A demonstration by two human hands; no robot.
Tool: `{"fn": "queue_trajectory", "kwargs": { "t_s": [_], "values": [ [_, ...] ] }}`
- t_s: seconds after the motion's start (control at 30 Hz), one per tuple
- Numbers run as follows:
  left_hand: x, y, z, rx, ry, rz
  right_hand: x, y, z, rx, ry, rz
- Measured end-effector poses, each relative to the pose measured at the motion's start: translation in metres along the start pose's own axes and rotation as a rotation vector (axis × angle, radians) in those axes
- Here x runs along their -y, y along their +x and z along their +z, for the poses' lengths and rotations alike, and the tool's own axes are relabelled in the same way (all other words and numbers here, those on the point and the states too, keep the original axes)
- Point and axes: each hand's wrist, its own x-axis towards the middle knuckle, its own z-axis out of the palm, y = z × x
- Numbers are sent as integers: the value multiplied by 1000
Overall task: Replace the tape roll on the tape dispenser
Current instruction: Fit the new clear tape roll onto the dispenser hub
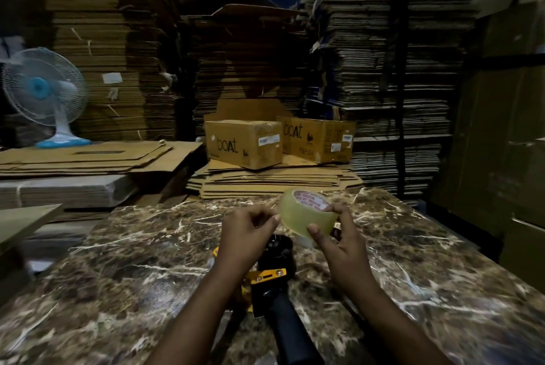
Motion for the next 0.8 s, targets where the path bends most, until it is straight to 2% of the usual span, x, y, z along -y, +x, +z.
{"fn": "queue_trajectory", "kwargs": {
  "t_s": [0.13,0.37,0.6,0.8],
  "values": [
    [15,-2,-19,26,16,-53,-10,1,13,64,-34,31],
    [29,-9,-33,-109,108,-138,-26,0,31,110,-136,23],
    [31,-14,-43,-225,299,-132,-29,1,44,145,-164,22],
    [32,-14,-50,-281,391,-212,-30,-2,44,195,-211,-29]
  ]
}}
